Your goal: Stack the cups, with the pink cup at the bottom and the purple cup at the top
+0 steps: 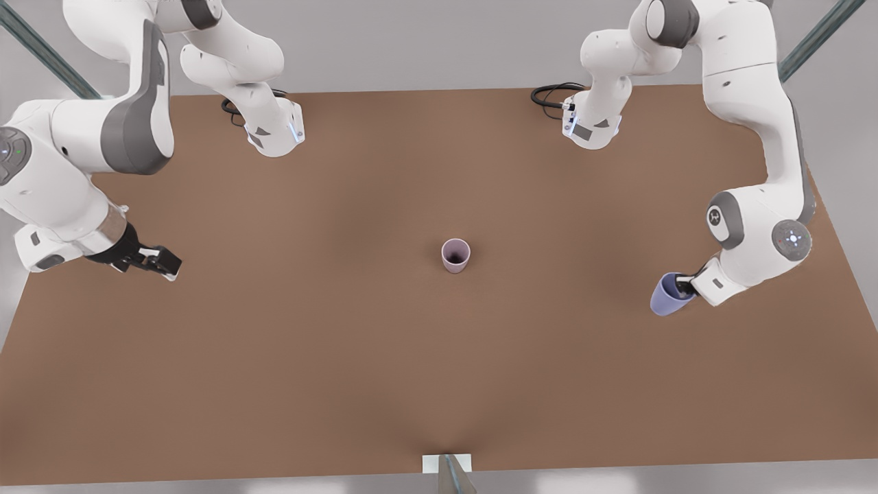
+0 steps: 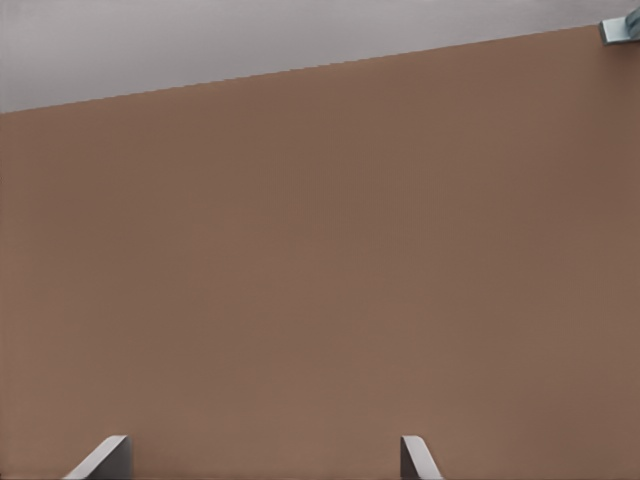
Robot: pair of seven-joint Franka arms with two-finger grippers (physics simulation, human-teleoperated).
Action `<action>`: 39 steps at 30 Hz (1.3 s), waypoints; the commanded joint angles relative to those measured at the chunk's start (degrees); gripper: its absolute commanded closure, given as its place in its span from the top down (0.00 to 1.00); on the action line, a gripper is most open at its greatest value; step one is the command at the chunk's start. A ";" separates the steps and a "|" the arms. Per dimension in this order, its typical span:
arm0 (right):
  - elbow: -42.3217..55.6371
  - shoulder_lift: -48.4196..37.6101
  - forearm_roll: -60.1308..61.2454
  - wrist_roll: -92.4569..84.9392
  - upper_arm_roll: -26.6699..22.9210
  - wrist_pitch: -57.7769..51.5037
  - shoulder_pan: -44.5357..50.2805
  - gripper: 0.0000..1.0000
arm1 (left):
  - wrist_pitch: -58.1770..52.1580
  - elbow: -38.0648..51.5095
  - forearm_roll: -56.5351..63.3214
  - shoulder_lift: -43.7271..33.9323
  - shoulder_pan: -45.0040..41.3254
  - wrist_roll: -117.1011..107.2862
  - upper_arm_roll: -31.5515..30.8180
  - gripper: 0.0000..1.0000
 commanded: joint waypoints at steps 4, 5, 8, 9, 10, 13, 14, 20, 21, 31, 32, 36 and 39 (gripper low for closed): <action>0.12 1.67 1.55 -4.87 0.03 4.19 -0.02 1.00 | -7.01 1.16 -0.15 -1.86 -6.16 -35.56 -7.09 0.21; 0.04 1.93 1.55 -4.87 0.03 4.55 0.06 1.00 | -8.68 1.69 0.37 -1.68 -6.59 -37.32 -8.15 0.21; 0.21 2.02 1.55 -4.87 0.03 4.64 0.07 1.00 | -15.80 8.90 3.63 1.39 -14.94 -53.93 -8.77 0.21; 0.21 2.02 1.55 -4.87 0.03 4.64 -0.02 1.00 | -17.56 10.48 3.54 2.01 -17.05 -57.88 -8.86 0.21; 0.21 2.02 1.55 -4.87 0.03 4.64 -0.02 1.00 | -23.44 16.45 3.45 4.73 -19.69 -61.66 -8.77 0.21; 0.04 2.11 1.72 -4.87 0.03 5.87 -0.02 1.00 | -26.44 20.15 2.57 6.75 -22.42 -68.70 -10.61 0.21; 0.12 2.28 1.81 -4.87 0.03 5.87 -0.02 1.00 | -26.44 20.24 2.49 7.63 -23.21 -73.44 -12.28 0.21; 0.12 2.37 1.73 -4.95 0.12 5.87 0.07 1.00 | -25.56 23.49 -6.04 10.09 -28.48 -83.38 -12.37 0.21; 0.12 2.37 1.81 -4.96 0.12 5.87 0.07 1.00 | -25.56 23.49 -6.39 10.09 -29.18 -84.08 -12.37 0.21; 0.30 3.16 1.73 -4.78 0.03 6.84 0.07 1.00 | -16.95 22.87 -8.06 12.03 -29.89 -84.79 -12.37 0.21; 0.30 3.16 1.73 -4.78 0.03 6.75 0.07 1.00 | -16.95 22.79 -7.80 12.38 -29.89 -84.61 -12.37 0.21; 0.21 3.25 1.73 -4.78 0.03 6.84 0.07 1.00 | -16.95 21.99 -7.53 12.56 -29.89 -84.44 -12.37 0.21; 0.30 3.60 1.73 -4.87 0.03 6.92 0.07 1.00 | -16.95 21.29 -8.06 12.82 -29.89 -84.61 -12.46 0.21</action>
